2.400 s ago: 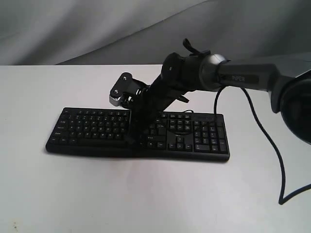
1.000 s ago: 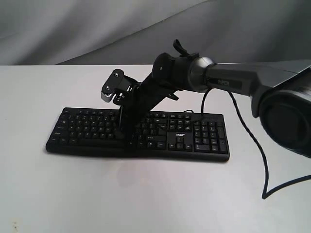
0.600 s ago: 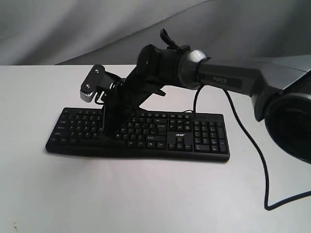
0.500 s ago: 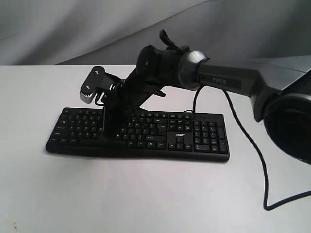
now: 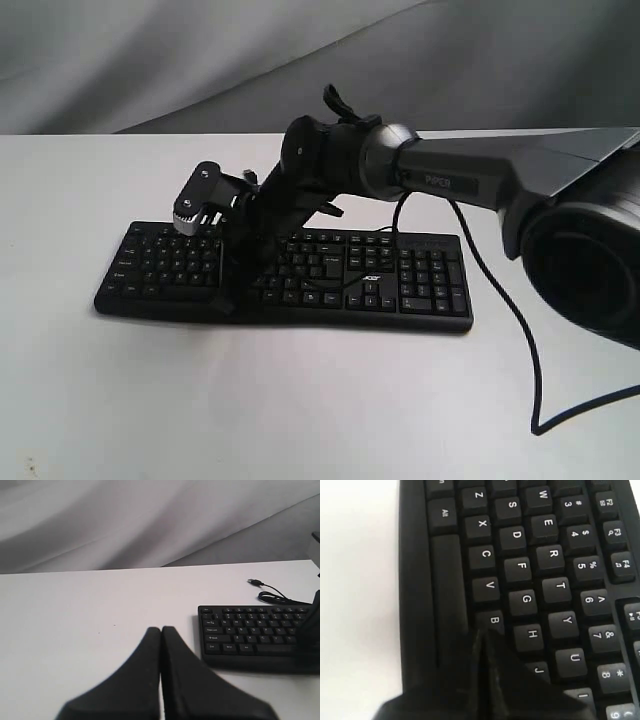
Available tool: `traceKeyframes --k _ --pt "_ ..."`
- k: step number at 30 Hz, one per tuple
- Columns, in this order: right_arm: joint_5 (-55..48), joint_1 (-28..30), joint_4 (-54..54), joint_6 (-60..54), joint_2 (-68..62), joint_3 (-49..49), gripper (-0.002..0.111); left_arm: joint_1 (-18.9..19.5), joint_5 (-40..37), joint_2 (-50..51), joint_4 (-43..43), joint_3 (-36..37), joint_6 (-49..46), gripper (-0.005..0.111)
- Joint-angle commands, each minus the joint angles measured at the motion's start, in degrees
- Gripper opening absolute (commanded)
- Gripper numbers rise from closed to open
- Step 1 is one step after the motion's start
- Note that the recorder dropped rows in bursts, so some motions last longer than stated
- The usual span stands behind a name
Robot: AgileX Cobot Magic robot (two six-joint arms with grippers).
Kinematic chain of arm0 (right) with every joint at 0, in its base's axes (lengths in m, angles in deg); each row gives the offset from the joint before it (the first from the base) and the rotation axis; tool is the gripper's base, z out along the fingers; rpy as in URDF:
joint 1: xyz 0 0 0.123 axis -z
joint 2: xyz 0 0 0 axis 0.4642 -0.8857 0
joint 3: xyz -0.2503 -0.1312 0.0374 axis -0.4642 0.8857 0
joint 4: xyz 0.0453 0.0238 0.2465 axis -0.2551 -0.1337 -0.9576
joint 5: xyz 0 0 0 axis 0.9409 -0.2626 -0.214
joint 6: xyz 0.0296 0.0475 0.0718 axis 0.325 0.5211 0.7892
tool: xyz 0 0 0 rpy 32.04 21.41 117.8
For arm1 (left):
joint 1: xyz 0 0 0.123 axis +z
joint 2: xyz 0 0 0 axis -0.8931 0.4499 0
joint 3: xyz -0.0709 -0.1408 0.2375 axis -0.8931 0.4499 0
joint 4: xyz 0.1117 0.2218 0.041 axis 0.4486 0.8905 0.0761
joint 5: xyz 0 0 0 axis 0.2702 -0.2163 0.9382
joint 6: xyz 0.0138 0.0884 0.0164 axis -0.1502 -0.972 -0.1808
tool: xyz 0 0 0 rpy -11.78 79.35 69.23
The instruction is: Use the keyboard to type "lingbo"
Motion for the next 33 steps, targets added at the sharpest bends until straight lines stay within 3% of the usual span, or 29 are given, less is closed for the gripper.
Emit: traceKeyframes --k 1,24,33 --pt "0.8 0.5 0.8 0.6 -0.5 -0.3 0.000 -0.3 0.3 -0.2 -0.2 0.3 0.1 0.001" --pt "5.6 1.1 0.4 -0.4 0.3 -0.3 0.000 -0.3 0.3 -0.2 -0.2 0.3 0.1 0.001" --pt "1.8 0.8 -1.1 -0.2 -2.7 -8.1 0.000 -0.3 0.3 -0.2 -0.2 0.3 0.1 0.001"
